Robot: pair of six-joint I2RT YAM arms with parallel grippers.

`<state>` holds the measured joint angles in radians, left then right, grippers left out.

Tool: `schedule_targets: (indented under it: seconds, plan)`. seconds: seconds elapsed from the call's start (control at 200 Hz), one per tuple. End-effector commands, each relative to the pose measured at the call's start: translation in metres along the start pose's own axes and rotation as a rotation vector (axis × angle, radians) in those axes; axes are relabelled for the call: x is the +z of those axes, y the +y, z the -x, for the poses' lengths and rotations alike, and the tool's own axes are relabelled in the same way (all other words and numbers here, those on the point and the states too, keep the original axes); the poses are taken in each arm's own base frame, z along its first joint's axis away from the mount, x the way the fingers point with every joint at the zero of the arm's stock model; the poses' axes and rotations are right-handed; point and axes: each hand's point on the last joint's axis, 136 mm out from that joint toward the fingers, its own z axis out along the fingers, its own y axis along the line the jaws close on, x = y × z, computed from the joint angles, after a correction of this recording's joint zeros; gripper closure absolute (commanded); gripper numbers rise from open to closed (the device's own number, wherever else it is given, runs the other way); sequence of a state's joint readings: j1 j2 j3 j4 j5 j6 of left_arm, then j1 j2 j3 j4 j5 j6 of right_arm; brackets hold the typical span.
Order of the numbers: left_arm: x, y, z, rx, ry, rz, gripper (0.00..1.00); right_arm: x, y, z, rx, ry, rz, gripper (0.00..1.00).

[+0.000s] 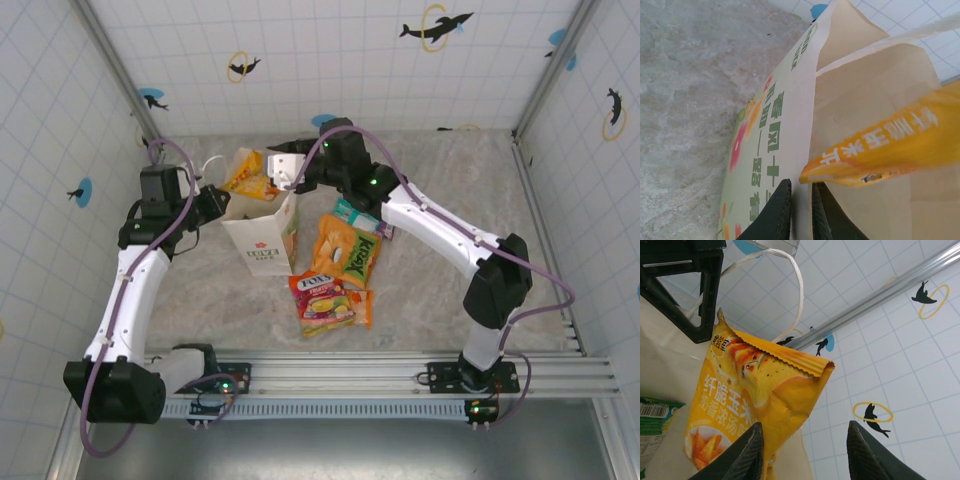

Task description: Place the snacks into the paper bag

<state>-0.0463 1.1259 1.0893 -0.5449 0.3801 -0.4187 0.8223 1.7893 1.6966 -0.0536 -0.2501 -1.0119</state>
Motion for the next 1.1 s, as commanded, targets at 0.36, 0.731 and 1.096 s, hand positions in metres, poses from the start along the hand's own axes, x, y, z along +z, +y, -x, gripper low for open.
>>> schedule_targets:
  seconds: [0.36, 0.731, 1.096]
  plan:
    - [-0.027, -0.018, 0.017, 0.04, -0.075, -0.016, 0.73, -0.023, -0.017, 0.026, 0.094, -0.049, -0.099, 0.47]
    - [-0.031, -0.017, 0.021, 0.052, -0.095, -0.001, 0.67, -0.025, -0.022, 0.041, 0.179, -0.108, -0.118, 0.46]
    - [-0.024, -0.011, 0.015, 0.048, -0.073, 0.012, 0.66, -0.041, -0.018, 0.05, 0.289, -0.146, -0.125, 0.44]
